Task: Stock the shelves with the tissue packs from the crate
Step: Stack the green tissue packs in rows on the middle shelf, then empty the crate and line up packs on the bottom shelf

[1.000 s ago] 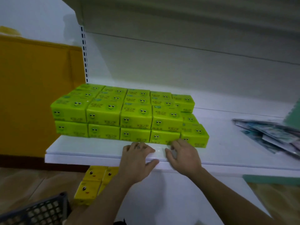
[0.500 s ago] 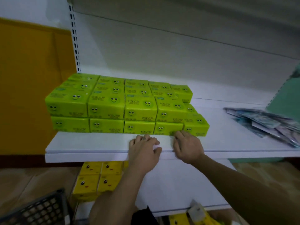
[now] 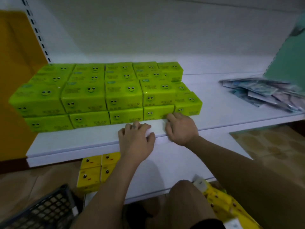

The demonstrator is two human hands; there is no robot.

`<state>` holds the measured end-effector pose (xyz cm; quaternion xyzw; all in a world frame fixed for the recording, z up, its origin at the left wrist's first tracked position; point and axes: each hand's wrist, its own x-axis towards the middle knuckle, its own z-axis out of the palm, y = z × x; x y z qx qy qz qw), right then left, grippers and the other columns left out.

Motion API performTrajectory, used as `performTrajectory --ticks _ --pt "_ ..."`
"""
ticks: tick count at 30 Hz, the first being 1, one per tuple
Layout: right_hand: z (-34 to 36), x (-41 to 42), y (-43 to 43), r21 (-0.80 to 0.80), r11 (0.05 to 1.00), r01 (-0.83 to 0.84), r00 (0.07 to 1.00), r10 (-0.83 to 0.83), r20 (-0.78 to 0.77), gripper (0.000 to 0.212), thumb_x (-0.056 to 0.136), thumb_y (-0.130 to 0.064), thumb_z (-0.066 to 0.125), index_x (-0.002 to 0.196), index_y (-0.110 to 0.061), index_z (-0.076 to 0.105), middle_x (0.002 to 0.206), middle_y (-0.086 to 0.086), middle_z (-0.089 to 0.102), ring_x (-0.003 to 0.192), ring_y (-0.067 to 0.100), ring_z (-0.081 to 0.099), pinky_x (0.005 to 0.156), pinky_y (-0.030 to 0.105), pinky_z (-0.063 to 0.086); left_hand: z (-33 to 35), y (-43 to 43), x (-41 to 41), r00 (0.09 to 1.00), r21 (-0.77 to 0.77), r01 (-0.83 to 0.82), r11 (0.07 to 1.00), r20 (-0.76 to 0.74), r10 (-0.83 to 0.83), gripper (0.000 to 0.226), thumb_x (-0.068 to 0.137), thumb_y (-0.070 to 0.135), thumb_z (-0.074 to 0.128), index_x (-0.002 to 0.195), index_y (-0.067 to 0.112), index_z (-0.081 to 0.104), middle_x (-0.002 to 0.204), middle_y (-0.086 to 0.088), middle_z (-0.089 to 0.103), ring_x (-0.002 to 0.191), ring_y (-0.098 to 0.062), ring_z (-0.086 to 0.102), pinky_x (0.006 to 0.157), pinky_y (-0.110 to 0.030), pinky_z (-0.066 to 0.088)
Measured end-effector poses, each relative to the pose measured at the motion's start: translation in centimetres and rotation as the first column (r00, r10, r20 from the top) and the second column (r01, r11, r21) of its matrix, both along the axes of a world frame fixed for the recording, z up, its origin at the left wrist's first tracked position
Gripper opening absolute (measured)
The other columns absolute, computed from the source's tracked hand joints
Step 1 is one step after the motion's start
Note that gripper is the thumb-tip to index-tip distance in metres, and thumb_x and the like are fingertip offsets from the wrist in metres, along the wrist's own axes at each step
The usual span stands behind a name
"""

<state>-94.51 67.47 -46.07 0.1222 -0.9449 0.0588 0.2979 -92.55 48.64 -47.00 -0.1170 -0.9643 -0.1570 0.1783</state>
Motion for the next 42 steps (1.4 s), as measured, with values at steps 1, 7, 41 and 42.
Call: performTrajectory --ticks 1,7,41,42 --pt "-0.2 -0.1 0.1 -0.010 1.000 -0.009 1.000 0.009 -0.024 0.021 0.083 -0.030 0.044 0.081 -0.013 0.054 0.069 0.009 0.055 0.062 0.032 0.056 0.050 0.031 0.040 -0.1 0.4 0.0 0.999 -0.016 -0.031 0.999 -0.019 0.031 0.043 0.084 0.052 0.041 0.111 0.032 0.068 0.107 -0.002 0.061 0.101 -0.030 0.054 0.085 -0.041 0.036" --pt "-1.2 -0.9 0.8 -0.100 0.994 -0.044 0.993 0.032 -0.115 0.024 0.081 -0.030 0.045 0.073 -0.012 0.057 0.064 0.009 0.055 0.058 0.031 0.055 0.049 0.030 0.037 -0.2 4.0 0.1 0.974 -0.028 -0.217 0.976 -0.075 0.214 0.053 0.080 0.058 0.039 0.093 0.015 0.066 0.095 -0.013 0.061 0.090 -0.036 0.056 0.083 -0.047 0.043" --pt "-0.2 -0.7 0.5 -0.279 0.958 0.069 0.995 -0.085 -0.048 0.026 0.077 -0.033 0.047 0.062 -0.014 0.057 0.059 0.008 0.055 0.049 0.031 0.052 0.045 0.028 0.031 -1.3 6.3 -1.1 0.930 -0.159 -0.249 0.955 -0.313 0.190 0.021 0.084 0.026 0.039 0.081 0.008 0.049 0.081 -0.016 0.048 0.077 -0.032 0.047 0.071 -0.043 0.032" --pt "-0.2 -0.6 0.5 -0.268 0.960 0.074 0.995 -0.088 -0.040 0.024 0.077 -0.031 0.048 0.062 -0.014 0.056 0.059 0.008 0.054 0.050 0.031 0.052 0.047 0.028 0.029 -1.2 6.2 -1.0 0.933 -0.158 -0.245 0.957 -0.305 0.189 0.022 0.085 0.026 0.039 0.081 0.008 0.050 0.082 -0.016 0.049 0.077 -0.032 0.047 0.071 -0.043 0.032"
